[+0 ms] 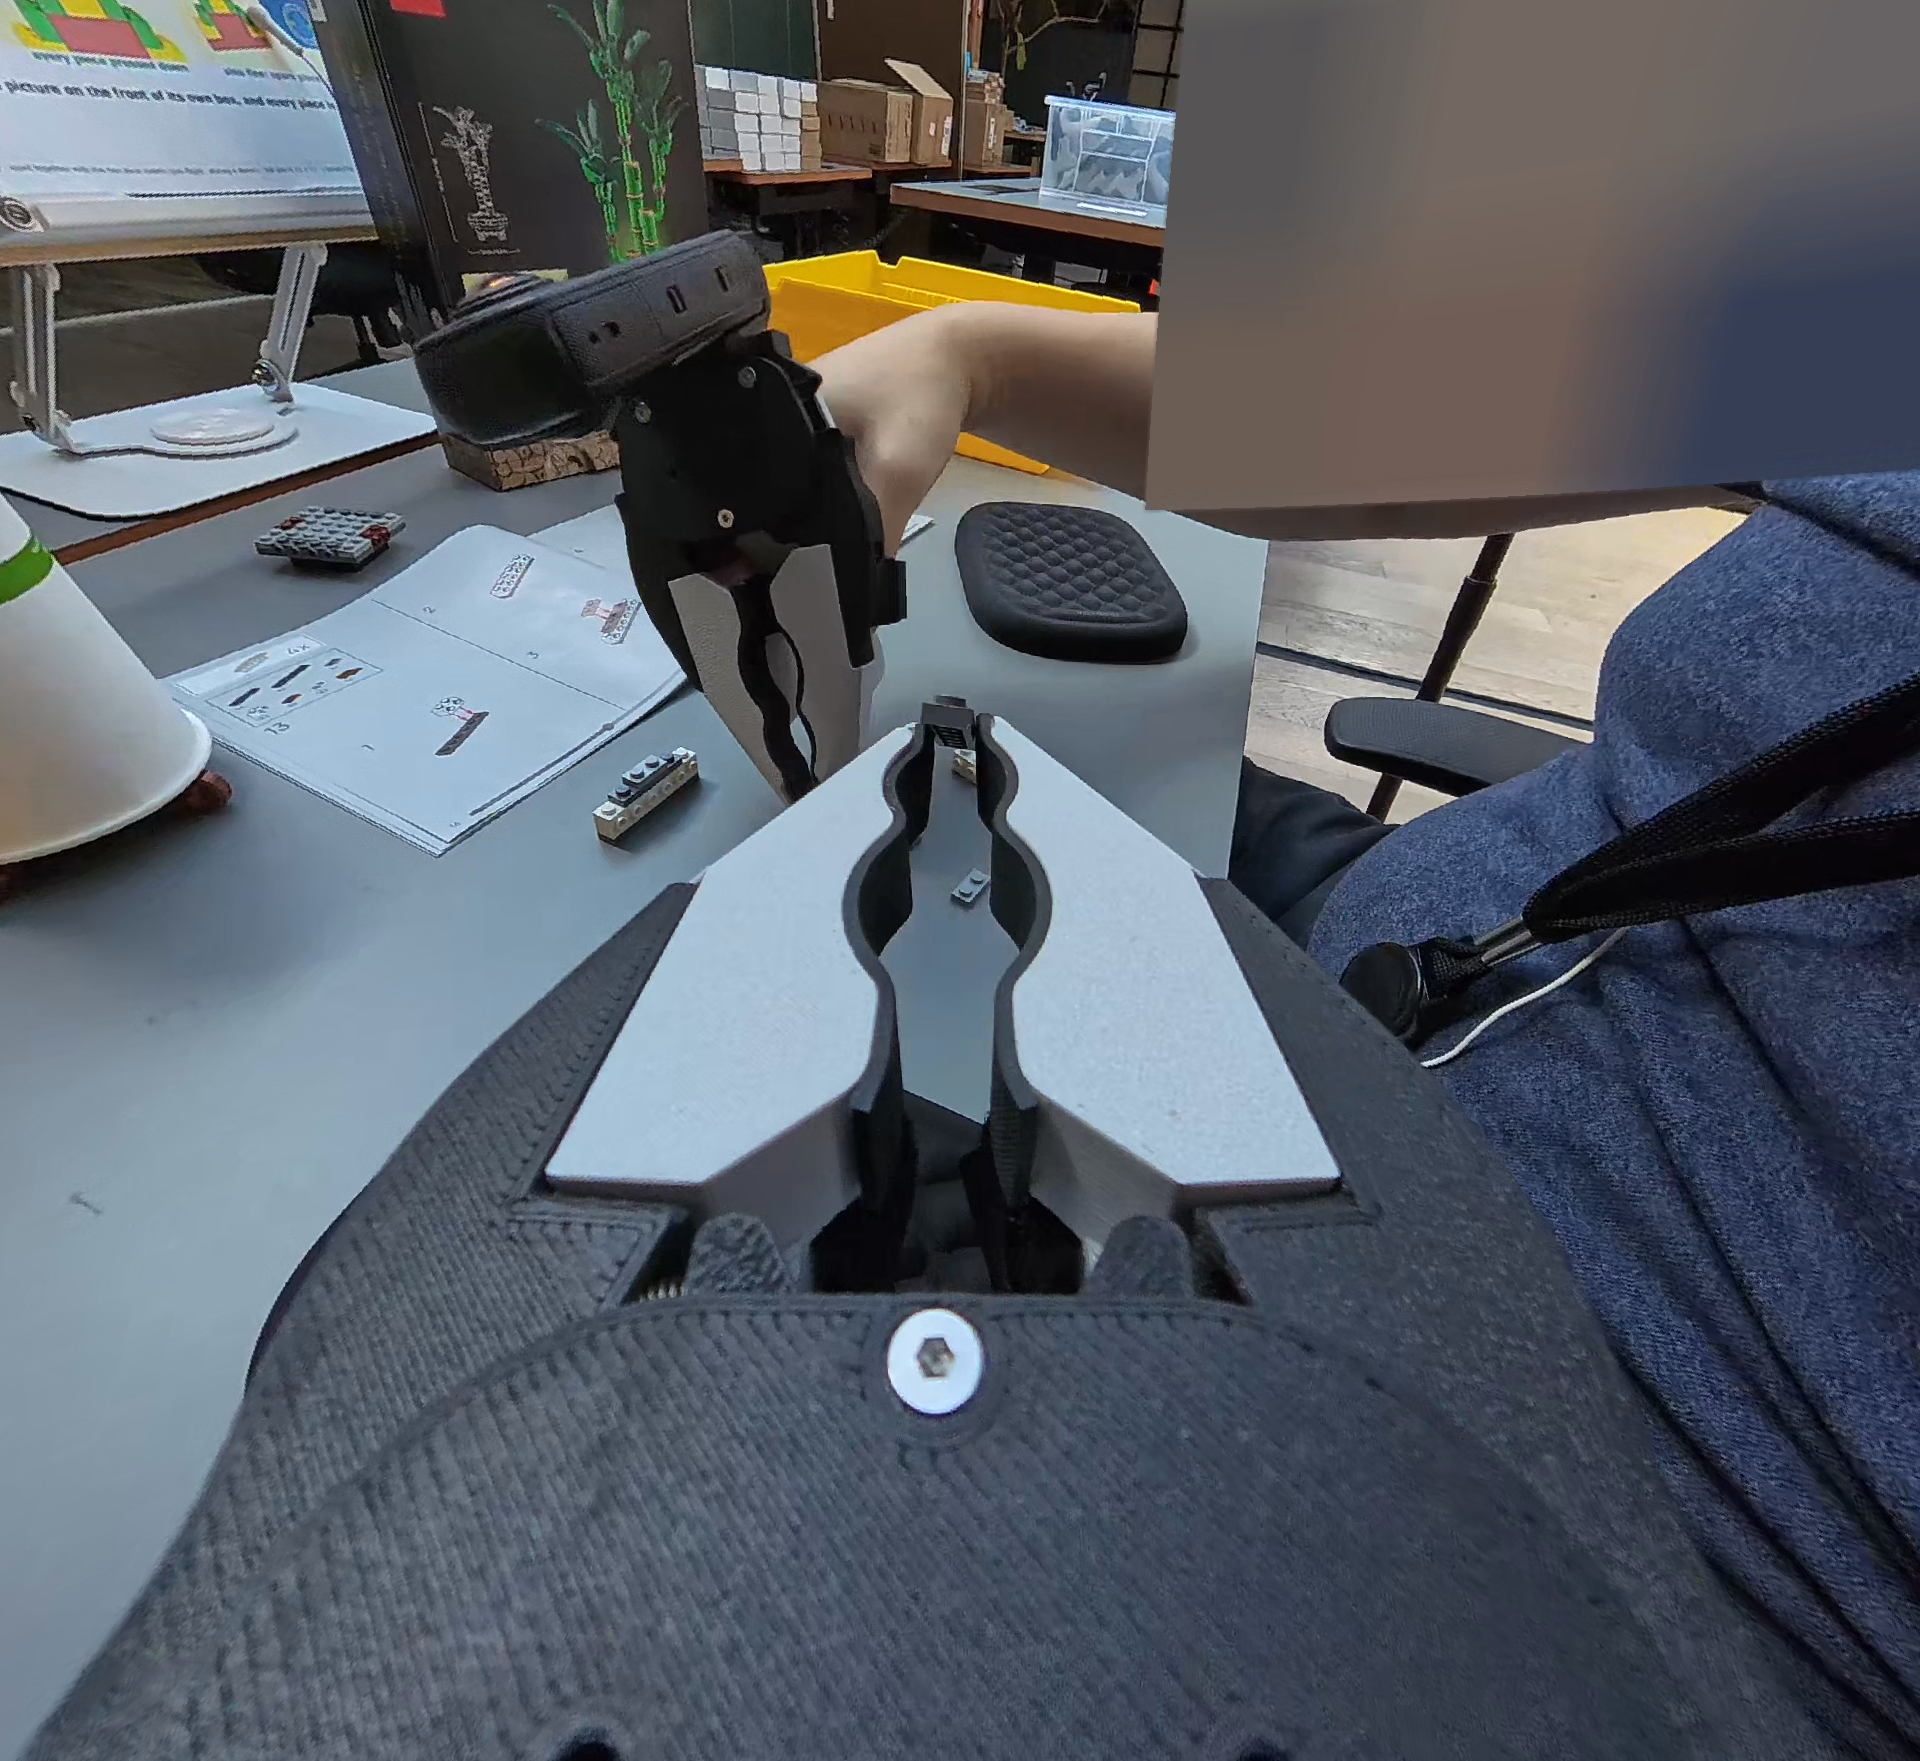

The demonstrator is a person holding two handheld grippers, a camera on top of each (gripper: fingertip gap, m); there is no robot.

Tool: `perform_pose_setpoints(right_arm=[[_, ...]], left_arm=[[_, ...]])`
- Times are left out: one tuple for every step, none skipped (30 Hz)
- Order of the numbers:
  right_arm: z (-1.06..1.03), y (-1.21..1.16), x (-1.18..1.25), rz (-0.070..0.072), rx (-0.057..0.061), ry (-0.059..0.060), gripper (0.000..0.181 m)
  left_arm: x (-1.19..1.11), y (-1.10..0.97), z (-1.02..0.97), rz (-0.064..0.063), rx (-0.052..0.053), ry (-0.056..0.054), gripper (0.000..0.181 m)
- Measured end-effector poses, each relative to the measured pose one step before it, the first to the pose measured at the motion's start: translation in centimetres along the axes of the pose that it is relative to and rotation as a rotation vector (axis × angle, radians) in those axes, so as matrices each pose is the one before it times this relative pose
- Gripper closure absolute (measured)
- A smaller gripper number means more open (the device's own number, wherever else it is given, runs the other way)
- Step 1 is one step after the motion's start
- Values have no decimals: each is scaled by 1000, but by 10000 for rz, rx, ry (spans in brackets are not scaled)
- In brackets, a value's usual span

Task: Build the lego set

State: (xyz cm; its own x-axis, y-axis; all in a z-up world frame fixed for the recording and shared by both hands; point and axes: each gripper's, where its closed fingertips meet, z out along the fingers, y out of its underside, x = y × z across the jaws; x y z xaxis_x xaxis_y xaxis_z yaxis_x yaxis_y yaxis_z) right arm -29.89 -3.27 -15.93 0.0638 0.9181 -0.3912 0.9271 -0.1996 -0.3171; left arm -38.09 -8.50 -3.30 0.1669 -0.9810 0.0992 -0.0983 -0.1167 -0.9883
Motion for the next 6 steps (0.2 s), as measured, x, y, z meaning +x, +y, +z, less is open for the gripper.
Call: perform_pose_setpoints(right_arm=[[49, -64, -27, 64, -21, -209, 174], [39, 27, 24, 69, -82, -127, 173], [10, -9, -85, 16, -27, -102, 173], [2, 9, -107, -137, -5, -21, 173], [-41, -29, 76, -223, 41, 164, 172], [-119, -150, 134, -259, 133, 263, 171]], left_arm=[[74, -26, -50, 15, 7, 7, 176], [76, 6, -53, 6, -3, 12, 176], [62, 35, -50, -4, -19, 11, 176], [47, 53, -34, 4, -26, 2, 175], [8, 52, -43, 22, -24, -15, 176], [2, 42, -45, 30, -24, -24, 175]])
